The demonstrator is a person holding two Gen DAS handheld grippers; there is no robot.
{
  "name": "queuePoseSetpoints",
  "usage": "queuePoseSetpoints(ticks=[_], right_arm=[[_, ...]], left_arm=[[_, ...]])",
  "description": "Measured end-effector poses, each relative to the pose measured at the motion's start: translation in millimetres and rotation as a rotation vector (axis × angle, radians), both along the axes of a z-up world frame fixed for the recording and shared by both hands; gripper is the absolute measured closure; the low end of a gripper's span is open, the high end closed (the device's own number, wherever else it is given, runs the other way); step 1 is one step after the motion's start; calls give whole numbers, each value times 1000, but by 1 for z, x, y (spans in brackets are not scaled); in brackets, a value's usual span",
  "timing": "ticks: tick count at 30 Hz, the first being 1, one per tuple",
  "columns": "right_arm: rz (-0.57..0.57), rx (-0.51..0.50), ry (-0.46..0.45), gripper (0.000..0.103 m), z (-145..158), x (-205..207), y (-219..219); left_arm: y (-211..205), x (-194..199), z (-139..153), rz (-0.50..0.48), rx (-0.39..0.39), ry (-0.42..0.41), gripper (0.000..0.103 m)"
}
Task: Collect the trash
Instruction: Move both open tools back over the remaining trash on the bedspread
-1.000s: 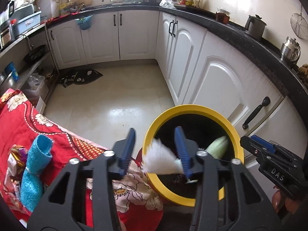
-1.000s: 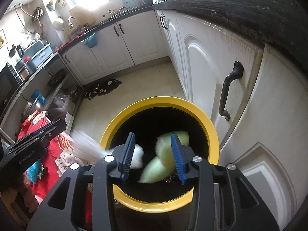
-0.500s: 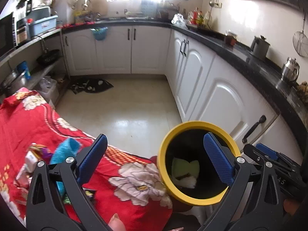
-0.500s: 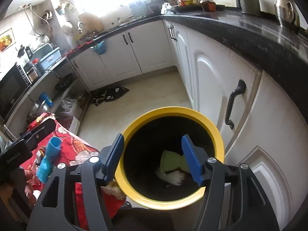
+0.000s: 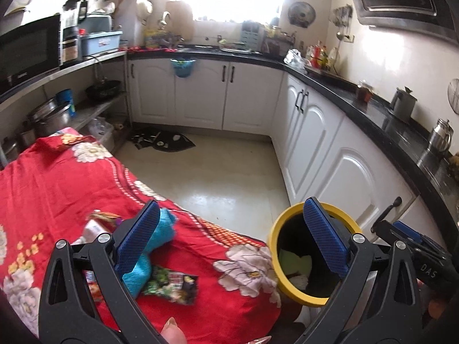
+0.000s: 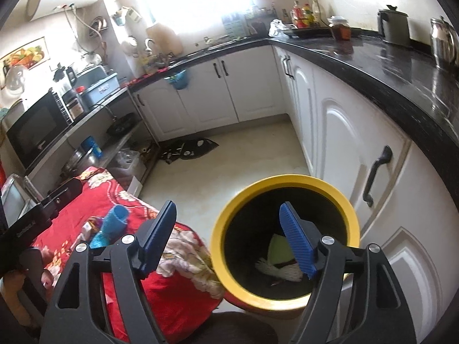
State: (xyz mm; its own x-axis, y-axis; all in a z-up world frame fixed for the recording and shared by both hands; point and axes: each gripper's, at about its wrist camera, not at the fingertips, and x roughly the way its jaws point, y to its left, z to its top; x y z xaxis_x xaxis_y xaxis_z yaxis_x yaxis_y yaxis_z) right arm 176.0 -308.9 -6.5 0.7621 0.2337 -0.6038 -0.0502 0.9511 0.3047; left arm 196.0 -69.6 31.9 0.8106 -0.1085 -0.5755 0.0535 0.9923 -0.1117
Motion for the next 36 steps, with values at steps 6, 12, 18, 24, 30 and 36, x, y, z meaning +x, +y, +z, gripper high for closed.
queuePoseSetpoints(ticks=[6, 12, 18, 24, 30, 36], right_arm=[[49, -4, -17, 31, 8, -2, 19], [103, -10, -27, 31, 14, -5, 42], [181, -23, -33, 30, 18, -7, 73], [268, -41, -29, 30, 19, -7, 106], [344, -49, -12, 30, 17, -4, 136], [392, -64, 17, 30, 6, 1, 159]], left_arm=[[27, -13, 3, 51, -14, -11, 11], [56, -24, 5, 110, -11, -19, 11], [90, -34, 5, 179, -28, -17, 11], [123, -47, 2, 248, -46, -11, 11], [151, -62, -1, 298, -61, -1, 11], [182, -82, -10, 358, -76, 34, 11]])
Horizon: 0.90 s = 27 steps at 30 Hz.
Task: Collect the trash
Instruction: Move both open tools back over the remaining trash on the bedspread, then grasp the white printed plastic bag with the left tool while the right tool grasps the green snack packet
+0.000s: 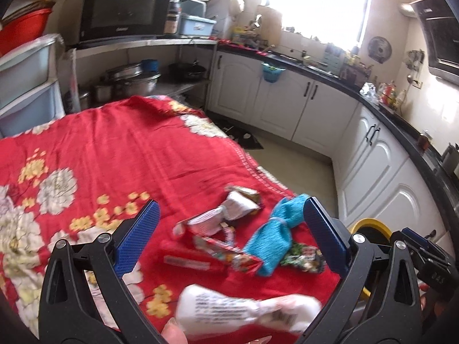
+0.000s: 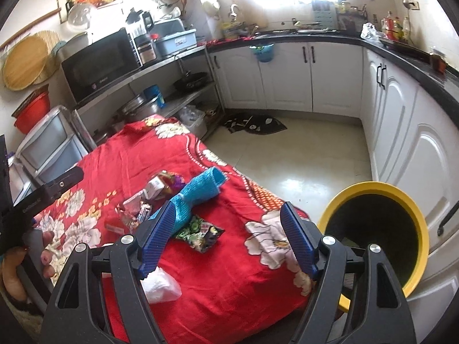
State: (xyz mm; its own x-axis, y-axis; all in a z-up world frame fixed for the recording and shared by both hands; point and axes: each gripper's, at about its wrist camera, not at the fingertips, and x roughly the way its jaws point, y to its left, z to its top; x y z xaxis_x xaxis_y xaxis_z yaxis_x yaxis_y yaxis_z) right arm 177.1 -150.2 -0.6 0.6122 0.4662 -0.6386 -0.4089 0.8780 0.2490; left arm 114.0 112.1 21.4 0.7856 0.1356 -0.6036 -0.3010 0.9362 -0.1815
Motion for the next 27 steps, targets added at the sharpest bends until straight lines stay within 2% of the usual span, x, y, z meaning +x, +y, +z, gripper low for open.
queuePoseSetpoints(ticks=[5, 9, 13, 17, 23, 25, 27], right_arm=[[22, -23, 20, 30, -12, 1, 15], [37, -38, 42, 30, -22, 3, 26], [53, -53, 71, 30, -33, 6, 34], [67, -69, 111, 30, -44, 13, 39], [84, -102, 184, 30, -72, 29, 54], [82, -108, 207, 32, -80, 34, 57], [86, -98, 241, 38, -88, 39, 60]], left_arm=[[20, -14, -15, 21, -26, 38, 11], [23, -21, -28, -35, -44, 67, 11], [14, -26, -38, -161, 5, 89, 11], [3, -27, -44, -296, 104, 116, 11], [-13, -18, -57, -496, 213, 170, 11], [-21, -16, -64, -571, 238, 188, 11], [-27, -14, -70, -629, 263, 205, 11]])
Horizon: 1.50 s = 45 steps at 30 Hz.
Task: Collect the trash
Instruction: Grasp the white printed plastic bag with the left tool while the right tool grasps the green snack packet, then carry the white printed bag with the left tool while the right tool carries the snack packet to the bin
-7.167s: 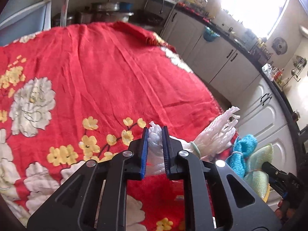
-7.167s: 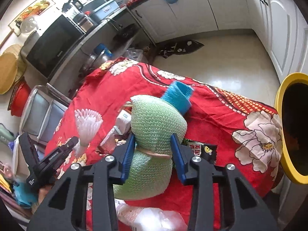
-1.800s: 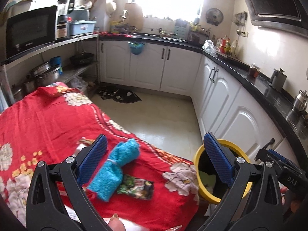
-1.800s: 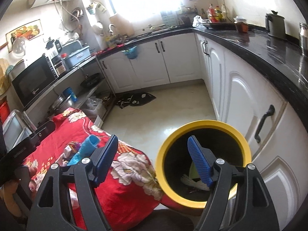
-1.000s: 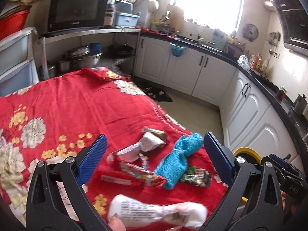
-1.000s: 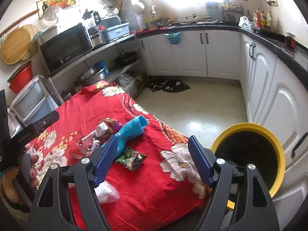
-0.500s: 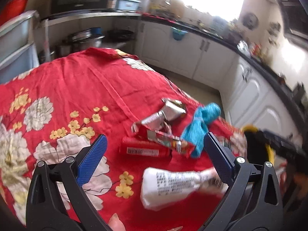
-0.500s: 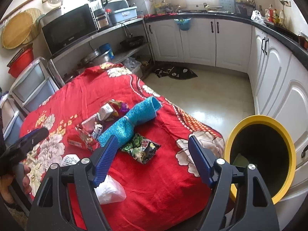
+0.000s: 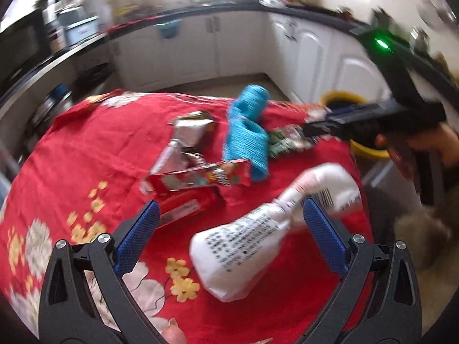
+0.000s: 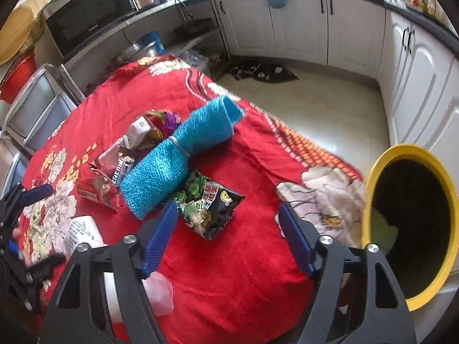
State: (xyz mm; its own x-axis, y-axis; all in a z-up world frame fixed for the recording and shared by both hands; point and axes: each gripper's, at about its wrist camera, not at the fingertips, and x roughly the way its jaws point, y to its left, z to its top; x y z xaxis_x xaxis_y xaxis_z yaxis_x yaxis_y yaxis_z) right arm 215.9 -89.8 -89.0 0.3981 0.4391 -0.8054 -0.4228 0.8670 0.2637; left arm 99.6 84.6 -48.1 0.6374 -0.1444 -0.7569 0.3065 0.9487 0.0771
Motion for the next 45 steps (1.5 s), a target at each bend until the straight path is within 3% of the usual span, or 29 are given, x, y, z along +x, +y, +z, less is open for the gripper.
queuePoseSetpoints(ticks=[4, 9, 15, 18, 22, 32, 37, 40, 45], right_arm=[[-13, 30, 77, 45, -18, 9, 4], [-6, 69, 127, 74, -29, 11, 5], [-7, 97, 132, 95, -26, 9, -8], [-15, 98, 116, 97, -20, 5, -17], [-33, 103, 87, 97, -10, 0, -28], [-78, 116, 9, 97, 14, -14, -58], [-104, 132, -17, 97, 26, -20, -72], [-118, 135, -36, 97, 33, -23, -81], [-144, 146, -65, 97, 45, -29, -94]], left_arm=[[-14, 4, -12, -108, 51, 25, 11], [-25, 12, -25, -181, 74, 56, 11], [-28, 24, -38, -230, 31, 118, 12], [-31, 22, -45, -253, -6, 159, 23], [-41, 13, -48, -279, 1, 169, 39], [-67, -10, -54, -274, 81, 180, 66], [-66, -5, -47, -192, 13, 185, 77], [-60, 1, -36, -155, -73, 181, 78], [-70, 10, -16, -127, -136, 138, 79]])
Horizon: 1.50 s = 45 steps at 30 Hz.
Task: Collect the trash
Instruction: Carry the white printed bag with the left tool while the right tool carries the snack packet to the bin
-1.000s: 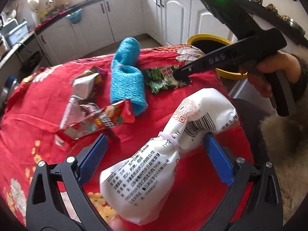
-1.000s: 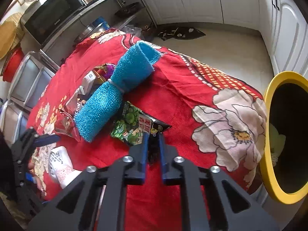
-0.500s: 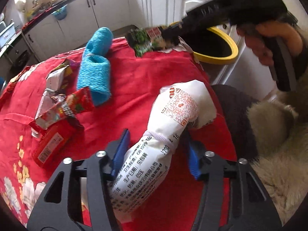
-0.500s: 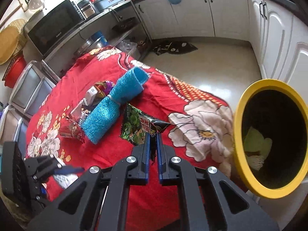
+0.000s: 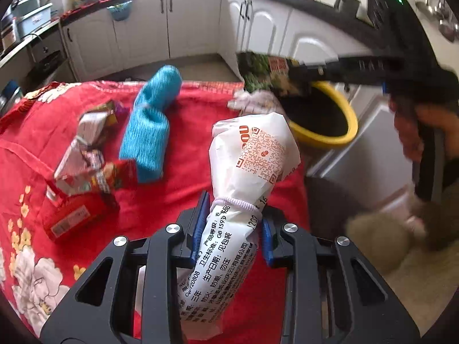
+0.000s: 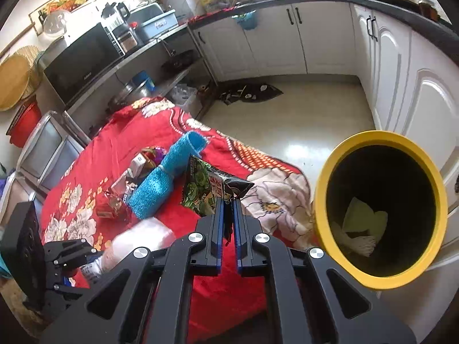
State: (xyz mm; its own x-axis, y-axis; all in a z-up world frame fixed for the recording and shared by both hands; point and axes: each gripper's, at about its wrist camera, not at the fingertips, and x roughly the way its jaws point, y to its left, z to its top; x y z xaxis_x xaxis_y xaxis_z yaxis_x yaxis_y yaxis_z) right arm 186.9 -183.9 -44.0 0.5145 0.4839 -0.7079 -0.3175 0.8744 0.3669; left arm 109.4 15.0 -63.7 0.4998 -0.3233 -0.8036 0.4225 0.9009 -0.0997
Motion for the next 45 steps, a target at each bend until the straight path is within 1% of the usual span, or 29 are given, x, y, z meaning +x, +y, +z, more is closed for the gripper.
queuePoseSetpoints(ticks=[9, 12, 16, 28, 45], right_arm=[[-72, 15, -53, 97, 20, -9, -34], [-96, 21, -66, 97, 26, -12, -46], [-126, 23, -81, 97, 31, -15, -60], [-211, 28, -123, 97, 43, -24, -100], [-340, 18, -163, 97, 54, -30, -155]], left_arm=[[-19, 19, 32, 51, -75, -62, 79], [-28, 24, 43, 51, -95, -85, 79], [-42, 29, 52, 47, -102, -111, 79], [-79, 44, 66, 25, -127, -143, 79], [-125, 60, 77, -12, -183, -159, 79]])
